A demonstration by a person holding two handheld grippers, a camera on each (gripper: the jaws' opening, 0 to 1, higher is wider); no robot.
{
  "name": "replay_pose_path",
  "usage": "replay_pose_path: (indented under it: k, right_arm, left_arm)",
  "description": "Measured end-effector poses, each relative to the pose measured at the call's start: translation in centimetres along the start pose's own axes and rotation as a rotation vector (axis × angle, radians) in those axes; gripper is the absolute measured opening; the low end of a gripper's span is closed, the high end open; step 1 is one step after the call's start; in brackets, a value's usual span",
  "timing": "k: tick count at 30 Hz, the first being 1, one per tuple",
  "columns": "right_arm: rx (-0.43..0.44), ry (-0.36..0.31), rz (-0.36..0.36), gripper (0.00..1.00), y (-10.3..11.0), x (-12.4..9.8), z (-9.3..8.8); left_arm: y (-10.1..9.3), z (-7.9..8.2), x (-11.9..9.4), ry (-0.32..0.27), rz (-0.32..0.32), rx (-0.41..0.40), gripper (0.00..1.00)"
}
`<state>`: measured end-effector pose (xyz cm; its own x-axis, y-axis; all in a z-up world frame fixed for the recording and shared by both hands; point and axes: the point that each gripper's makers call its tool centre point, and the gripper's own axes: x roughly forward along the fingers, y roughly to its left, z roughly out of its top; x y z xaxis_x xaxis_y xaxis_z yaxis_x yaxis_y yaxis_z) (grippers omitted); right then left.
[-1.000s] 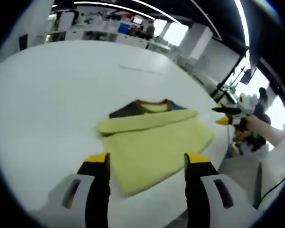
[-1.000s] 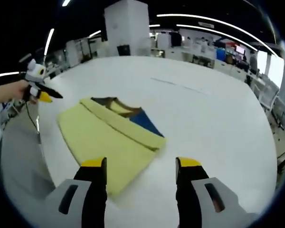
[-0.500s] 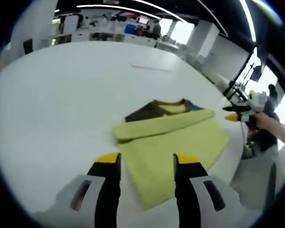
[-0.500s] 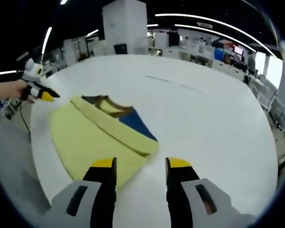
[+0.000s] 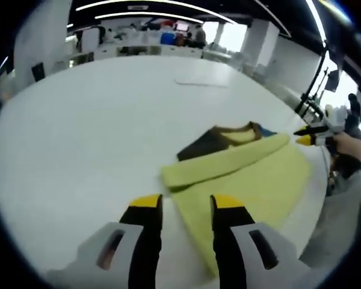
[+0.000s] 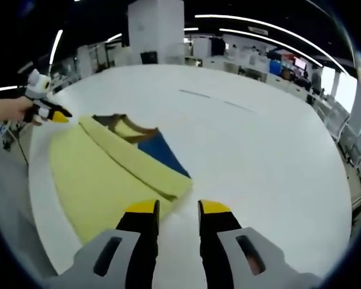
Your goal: Fold the garment on the visible template until the final outline fits inside the template.
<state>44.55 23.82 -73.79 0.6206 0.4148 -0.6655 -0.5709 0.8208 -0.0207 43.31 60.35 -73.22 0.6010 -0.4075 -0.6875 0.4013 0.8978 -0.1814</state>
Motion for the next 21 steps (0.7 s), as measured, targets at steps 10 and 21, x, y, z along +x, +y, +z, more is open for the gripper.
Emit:
replay_pose_path:
  k: [10, 21]
  right_arm:
    - [-0.018, 0.014, 0.007, 0.21, 0.0, 0.8, -0.3]
    - [-0.032, 0.015, 0.007, 0.15, -0.1, 1.4, -0.2]
  left_arm:
    - [1.5, 0.0, 1.3, 0.013, 0.051, 0.054, 0.22]
    - [2.1, 0.1, 1.9, 0.018, 0.067, 0.075, 0.12]
